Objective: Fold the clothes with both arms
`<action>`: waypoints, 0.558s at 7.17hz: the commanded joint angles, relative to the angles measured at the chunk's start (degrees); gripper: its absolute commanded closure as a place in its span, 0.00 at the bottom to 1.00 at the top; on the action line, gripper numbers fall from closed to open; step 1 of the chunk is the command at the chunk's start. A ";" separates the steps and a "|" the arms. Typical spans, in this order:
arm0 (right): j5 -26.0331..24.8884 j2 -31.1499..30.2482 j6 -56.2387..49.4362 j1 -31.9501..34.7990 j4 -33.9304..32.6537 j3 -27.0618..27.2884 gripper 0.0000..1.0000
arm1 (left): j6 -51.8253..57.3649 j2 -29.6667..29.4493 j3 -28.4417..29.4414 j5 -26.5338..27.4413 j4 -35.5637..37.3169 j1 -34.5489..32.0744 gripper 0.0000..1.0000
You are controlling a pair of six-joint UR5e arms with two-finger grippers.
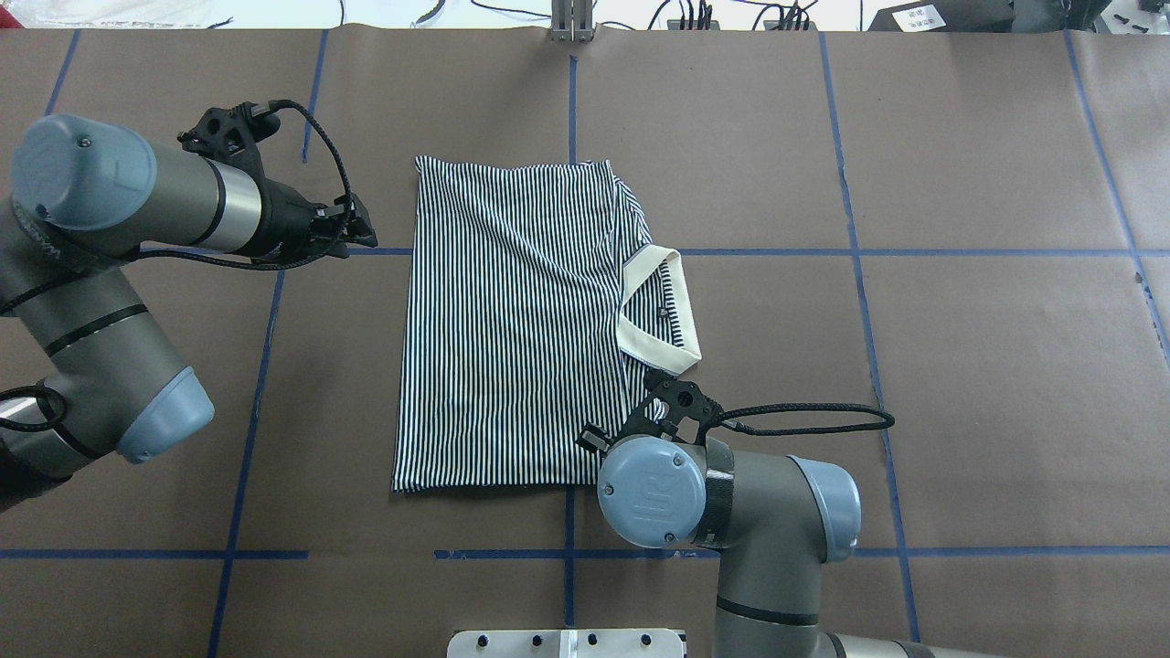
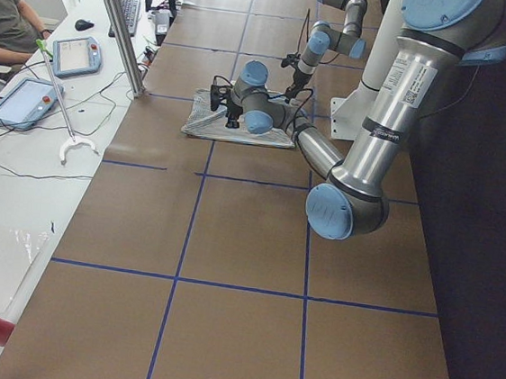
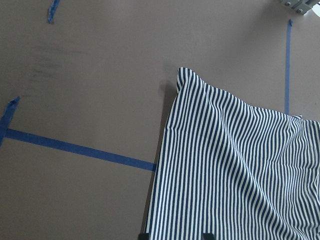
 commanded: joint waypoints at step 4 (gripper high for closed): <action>0.09 0.32 0.35 -0.13 -0.01 0.88 1.00 | 0.00 0.06 -0.03 0.00 -0.07 0.00 0.54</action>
